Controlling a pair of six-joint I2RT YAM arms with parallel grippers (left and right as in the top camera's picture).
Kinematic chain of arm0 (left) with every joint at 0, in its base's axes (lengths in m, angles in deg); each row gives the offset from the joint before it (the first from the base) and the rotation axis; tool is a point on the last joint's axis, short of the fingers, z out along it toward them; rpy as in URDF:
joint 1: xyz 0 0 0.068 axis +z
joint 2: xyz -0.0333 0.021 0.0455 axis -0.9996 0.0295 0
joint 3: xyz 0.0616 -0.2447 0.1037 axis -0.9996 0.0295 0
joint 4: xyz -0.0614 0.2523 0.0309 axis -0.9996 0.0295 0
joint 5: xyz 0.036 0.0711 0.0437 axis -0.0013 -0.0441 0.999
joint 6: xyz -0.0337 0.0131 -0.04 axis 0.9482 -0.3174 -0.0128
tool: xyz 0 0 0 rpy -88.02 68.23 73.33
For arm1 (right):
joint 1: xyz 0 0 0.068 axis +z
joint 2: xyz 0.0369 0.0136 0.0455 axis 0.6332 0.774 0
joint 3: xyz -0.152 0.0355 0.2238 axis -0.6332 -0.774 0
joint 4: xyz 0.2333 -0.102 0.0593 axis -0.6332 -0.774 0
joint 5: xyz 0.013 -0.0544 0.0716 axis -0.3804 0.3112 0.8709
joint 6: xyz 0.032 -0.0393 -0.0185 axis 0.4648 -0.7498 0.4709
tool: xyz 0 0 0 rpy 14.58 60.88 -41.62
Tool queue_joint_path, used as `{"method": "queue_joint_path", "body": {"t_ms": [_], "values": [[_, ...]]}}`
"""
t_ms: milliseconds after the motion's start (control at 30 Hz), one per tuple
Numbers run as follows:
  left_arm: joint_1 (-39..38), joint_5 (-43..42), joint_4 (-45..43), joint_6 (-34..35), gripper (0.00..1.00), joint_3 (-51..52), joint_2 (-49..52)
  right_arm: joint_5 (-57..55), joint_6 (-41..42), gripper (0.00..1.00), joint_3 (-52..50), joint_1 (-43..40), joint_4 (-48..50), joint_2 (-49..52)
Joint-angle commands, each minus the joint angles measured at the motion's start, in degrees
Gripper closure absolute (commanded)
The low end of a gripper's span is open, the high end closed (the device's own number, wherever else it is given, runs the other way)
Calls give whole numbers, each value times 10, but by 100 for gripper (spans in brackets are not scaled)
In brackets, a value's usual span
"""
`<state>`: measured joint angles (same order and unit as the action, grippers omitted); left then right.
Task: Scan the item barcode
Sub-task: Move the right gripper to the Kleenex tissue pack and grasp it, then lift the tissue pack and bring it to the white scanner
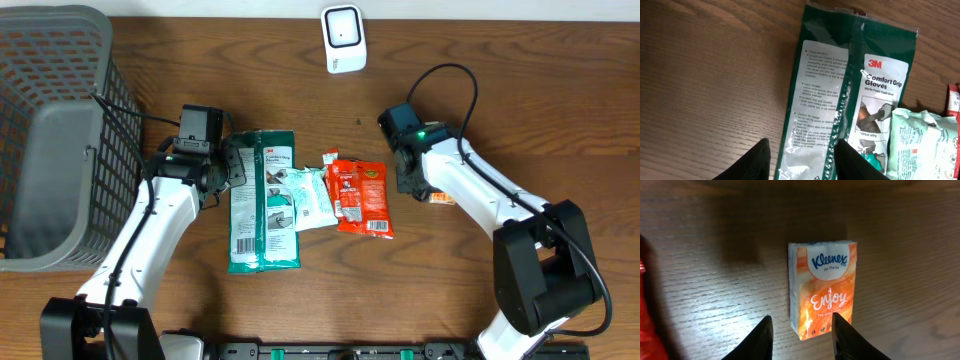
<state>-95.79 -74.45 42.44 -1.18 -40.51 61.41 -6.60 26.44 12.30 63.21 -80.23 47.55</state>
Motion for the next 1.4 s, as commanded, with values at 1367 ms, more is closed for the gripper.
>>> {"method": "queue_joint_path", "body": {"t_ms": [1367], "values": [[2, 7, 1, 1, 57, 6, 5, 433, -120, 99, -42, -160, 63, -113]]}}
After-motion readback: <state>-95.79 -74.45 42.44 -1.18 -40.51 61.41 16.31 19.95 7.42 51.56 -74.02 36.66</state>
